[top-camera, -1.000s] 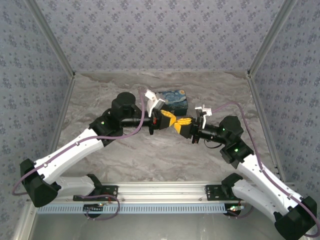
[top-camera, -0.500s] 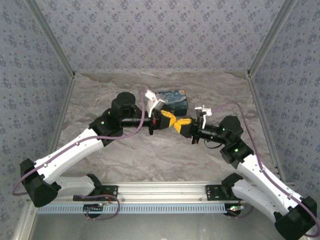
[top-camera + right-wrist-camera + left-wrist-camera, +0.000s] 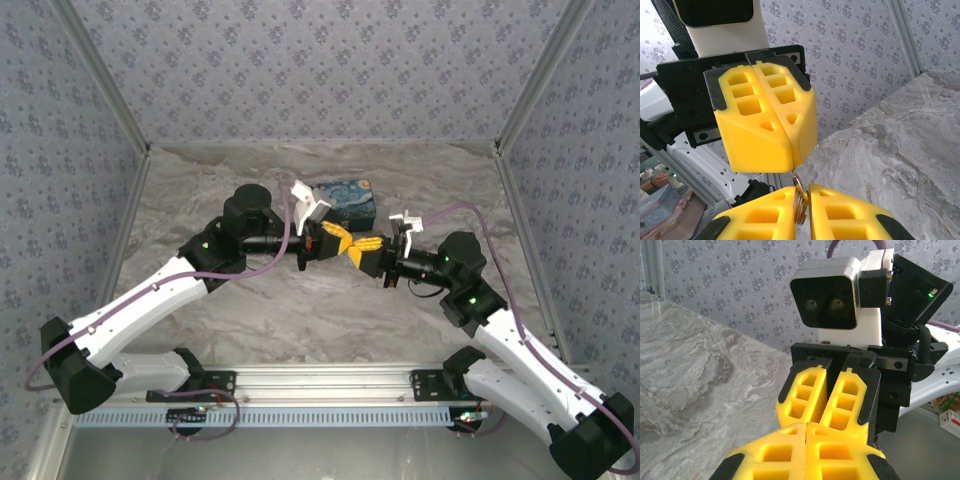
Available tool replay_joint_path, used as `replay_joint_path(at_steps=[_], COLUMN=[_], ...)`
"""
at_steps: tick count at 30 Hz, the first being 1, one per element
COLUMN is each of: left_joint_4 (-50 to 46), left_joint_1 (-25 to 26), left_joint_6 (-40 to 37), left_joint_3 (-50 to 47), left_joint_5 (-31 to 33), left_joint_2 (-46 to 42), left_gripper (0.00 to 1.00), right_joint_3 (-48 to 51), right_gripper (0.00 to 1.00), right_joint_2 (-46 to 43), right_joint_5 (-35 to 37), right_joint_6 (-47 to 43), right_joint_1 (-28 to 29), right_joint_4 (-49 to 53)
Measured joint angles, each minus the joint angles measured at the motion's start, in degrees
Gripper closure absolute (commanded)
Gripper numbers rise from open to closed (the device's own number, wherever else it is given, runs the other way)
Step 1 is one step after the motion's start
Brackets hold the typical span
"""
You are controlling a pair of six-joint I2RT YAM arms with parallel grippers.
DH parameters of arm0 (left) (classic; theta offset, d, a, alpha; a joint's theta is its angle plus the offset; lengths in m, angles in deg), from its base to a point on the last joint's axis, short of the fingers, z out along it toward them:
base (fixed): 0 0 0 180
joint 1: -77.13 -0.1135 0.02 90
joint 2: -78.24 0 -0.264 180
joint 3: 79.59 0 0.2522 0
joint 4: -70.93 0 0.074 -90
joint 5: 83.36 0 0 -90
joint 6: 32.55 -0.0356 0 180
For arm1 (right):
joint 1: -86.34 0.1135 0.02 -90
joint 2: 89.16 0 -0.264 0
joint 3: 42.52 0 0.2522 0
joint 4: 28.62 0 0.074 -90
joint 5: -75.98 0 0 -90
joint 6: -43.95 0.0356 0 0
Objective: Unlock the padlock with the key
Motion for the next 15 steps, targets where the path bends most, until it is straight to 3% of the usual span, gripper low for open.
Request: replay_joint_path(at_steps=[15], left_joint_4=[-0.4], left_joint_1=[0.0], left_joint_6=[-0.1], left_joint_3=[0.0], left_joint_5=[-0.6], left_joint_2=[0.4], left_gripper=[1.0], right_joint_3=[0.0], right_gripper=[0.9], right_joint_2=[-0.4], right_joint_5=[0.1], right_joint_6=[-0.5], right_joint_1=[0.0], right_joint_4=[0.5])
